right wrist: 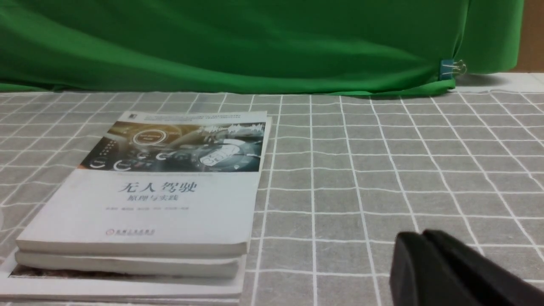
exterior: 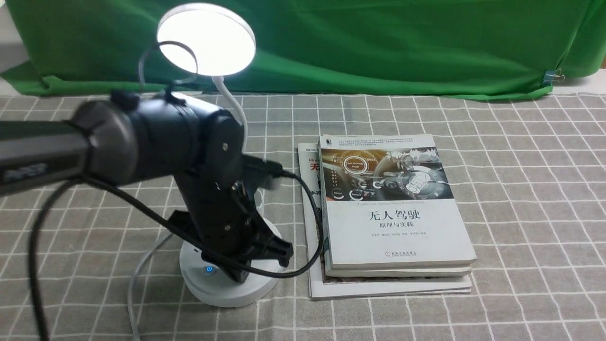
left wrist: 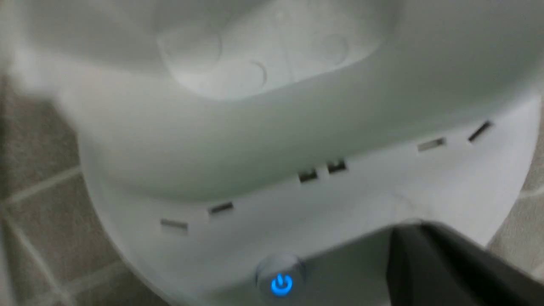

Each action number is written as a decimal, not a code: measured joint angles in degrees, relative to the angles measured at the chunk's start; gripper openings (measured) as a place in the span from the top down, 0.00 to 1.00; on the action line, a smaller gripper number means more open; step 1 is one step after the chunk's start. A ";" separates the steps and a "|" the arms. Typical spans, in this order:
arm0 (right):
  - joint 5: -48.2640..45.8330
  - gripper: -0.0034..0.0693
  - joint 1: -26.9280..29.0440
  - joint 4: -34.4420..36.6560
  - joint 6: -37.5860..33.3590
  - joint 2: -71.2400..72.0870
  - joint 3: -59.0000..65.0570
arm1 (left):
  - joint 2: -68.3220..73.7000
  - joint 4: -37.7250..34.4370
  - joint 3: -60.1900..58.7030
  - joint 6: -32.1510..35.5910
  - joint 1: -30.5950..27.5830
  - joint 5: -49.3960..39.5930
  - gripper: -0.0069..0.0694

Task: Turn off the desk lamp on the grey coffee tablecloth by hand.
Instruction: 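Press the power button on the round power strip under the lamp with the left gripper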

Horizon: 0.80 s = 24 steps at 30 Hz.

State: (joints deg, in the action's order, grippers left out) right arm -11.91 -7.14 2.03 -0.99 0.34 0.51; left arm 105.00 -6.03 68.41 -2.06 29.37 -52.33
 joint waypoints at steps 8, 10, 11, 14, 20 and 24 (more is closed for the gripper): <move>0.00 0.90 0.00 0.00 0.00 0.00 0.00 | -0.71 0.18 0.14 -0.04 0.00 -1.21 0.92; 0.00 0.90 0.00 0.00 0.00 0.00 0.00 | -1.96 0.44 -0.12 -0.04 0.06 -2.52 0.91; 0.00 0.90 0.00 0.00 0.00 0.00 0.00 | -2.83 0.59 -0.24 -0.09 0.11 -2.75 0.91; 0.00 0.90 0.00 0.00 0.00 0.00 0.00 | -6.79 0.82 -0.27 -0.38 0.19 -2.44 0.91; 0.00 0.90 0.00 0.00 0.00 0.00 0.00 | -8.04 0.99 -0.27 -0.51 0.31 -0.69 0.91; 0.00 0.90 0.00 0.00 0.00 0.00 0.00 | -5.90 1.01 -0.27 -0.51 0.31 -0.10 0.91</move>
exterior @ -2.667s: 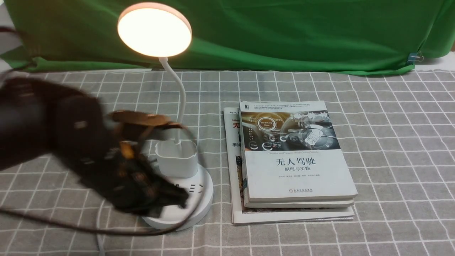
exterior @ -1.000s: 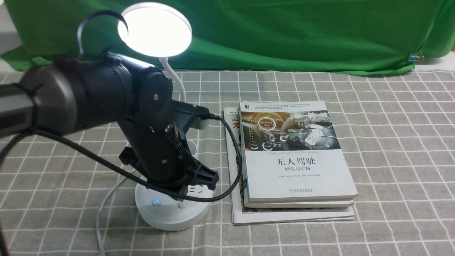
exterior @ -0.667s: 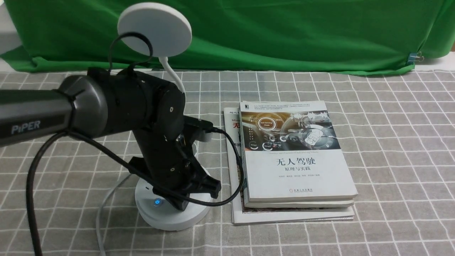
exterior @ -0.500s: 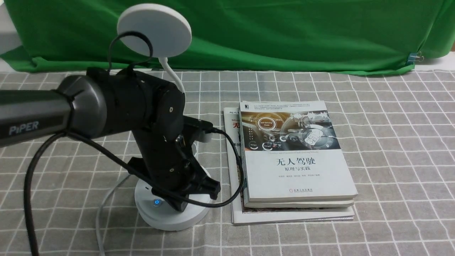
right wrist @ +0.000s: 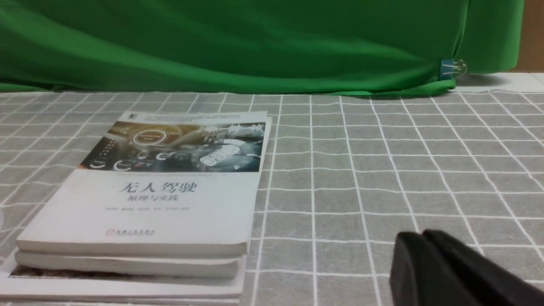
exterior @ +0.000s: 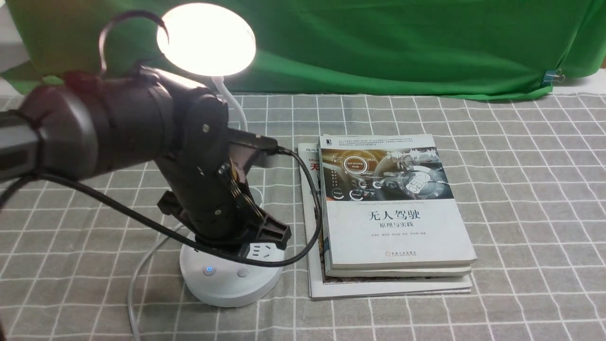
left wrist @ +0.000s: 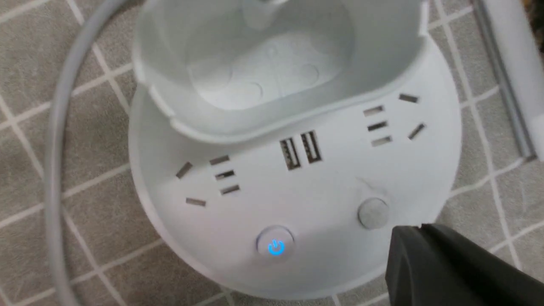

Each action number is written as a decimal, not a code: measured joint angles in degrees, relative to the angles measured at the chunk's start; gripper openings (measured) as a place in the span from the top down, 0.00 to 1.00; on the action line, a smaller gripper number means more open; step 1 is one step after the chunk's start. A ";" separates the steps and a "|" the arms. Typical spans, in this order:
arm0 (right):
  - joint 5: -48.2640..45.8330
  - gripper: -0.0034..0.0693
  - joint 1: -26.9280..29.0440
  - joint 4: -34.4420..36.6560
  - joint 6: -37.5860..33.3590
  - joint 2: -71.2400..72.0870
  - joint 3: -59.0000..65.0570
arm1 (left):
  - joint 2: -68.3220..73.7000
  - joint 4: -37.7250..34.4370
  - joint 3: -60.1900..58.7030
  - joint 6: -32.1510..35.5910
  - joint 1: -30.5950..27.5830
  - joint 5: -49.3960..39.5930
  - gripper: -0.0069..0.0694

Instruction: Turn off the desk lamp on the grey coffee tablecloth by hand.

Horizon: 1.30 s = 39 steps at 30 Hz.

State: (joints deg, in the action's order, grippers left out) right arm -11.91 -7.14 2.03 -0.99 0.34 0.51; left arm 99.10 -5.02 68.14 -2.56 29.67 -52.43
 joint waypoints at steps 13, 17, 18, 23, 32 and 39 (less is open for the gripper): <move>0.00 0.90 0.00 0.00 0.00 0.00 0.00 | 5.56 0.06 0.54 0.82 0.00 0.53 0.91; 0.00 0.90 0.00 0.00 0.00 0.00 0.00 | 1.44 0.38 -0.06 0.01 0.07 -2.18 0.91; 0.00 0.90 0.00 0.00 0.00 0.00 0.00 | 0.35 0.47 -0.06 -0.04 0.21 -2.60 0.91; 0.00 0.90 0.00 0.00 0.00 0.00 0.00 | -10.76 0.72 -2.58 -0.18 1.74 -2.05 0.91; 0.00 0.90 0.00 0.00 0.00 0.00 0.00 | -35.04 1.02 -24.83 -0.90 2.07 17.27 0.91; 0.00 0.90 0.00 0.00 0.00 0.00 0.00 | -51.41 3.80 -41.78 -1.30 2.07 36.39 0.91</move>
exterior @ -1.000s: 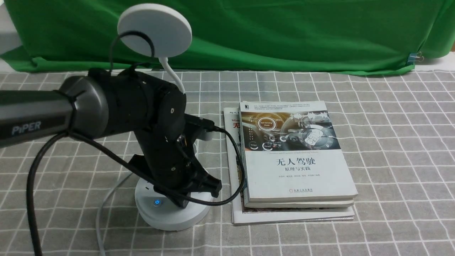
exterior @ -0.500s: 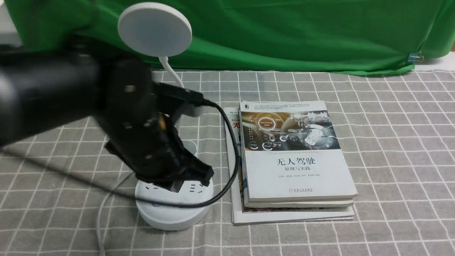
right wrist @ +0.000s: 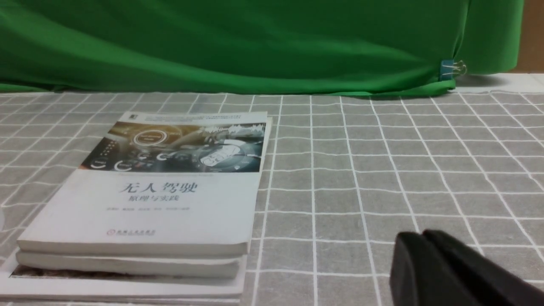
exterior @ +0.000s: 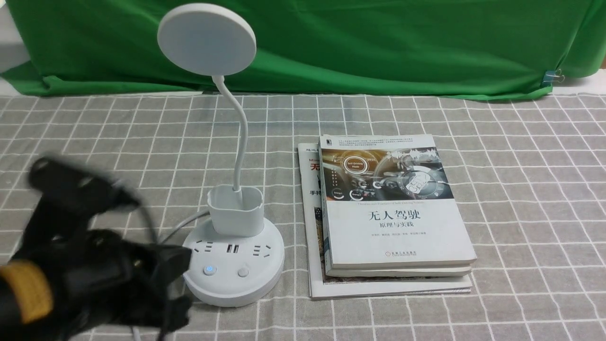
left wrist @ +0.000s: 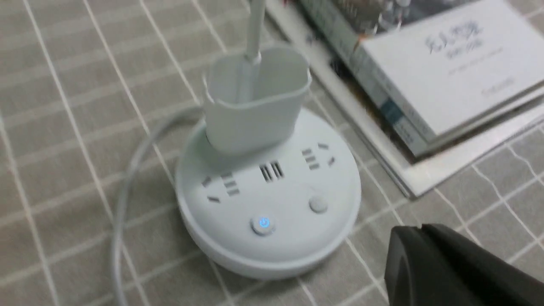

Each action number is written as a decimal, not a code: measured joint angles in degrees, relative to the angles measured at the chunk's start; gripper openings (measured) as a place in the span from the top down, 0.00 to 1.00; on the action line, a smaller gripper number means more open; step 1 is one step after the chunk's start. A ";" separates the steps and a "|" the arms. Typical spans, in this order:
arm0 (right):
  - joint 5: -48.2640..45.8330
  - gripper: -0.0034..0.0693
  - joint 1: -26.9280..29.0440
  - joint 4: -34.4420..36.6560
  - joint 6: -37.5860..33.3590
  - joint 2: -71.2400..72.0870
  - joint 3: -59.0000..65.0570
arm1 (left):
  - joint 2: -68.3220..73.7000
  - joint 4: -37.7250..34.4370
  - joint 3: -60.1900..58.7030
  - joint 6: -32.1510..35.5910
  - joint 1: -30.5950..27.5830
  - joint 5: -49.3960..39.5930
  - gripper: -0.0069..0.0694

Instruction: Turn off the desk lamp on the grey coffee tablecloth by hand.

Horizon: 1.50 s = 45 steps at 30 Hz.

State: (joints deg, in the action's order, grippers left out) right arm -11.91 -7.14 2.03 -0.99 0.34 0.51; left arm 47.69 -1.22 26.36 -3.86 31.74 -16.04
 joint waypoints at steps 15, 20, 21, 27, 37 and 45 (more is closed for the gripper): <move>0.00 0.90 0.00 0.00 0.00 0.00 0.00 | -7.82 5.10 -6.93 -0.04 0.00 8.83 0.91; 0.00 0.90 0.00 0.00 0.00 0.00 0.00 | -10.90 2.22 -9.27 7.68 -1.28 16.04 0.91; 0.00 0.90 0.00 0.00 0.00 0.00 0.00 | -11.18 1.82 -9.47 8.53 -1.48 16.89 0.91; 0.00 0.90 0.00 0.00 0.00 0.00 0.00 | -24.23 -3.87 -17.65 12.53 -12.25 22.64 0.91; 0.00 0.90 0.00 0.00 0.00 0.00 0.00 | -44.80 -4.44 -26.54 11.32 -27.58 19.17 0.91; 0.02 0.90 0.00 0.00 0.00 0.00 0.00 | -47.78 -4.79 -26.77 10.02 -27.86 2.66 0.91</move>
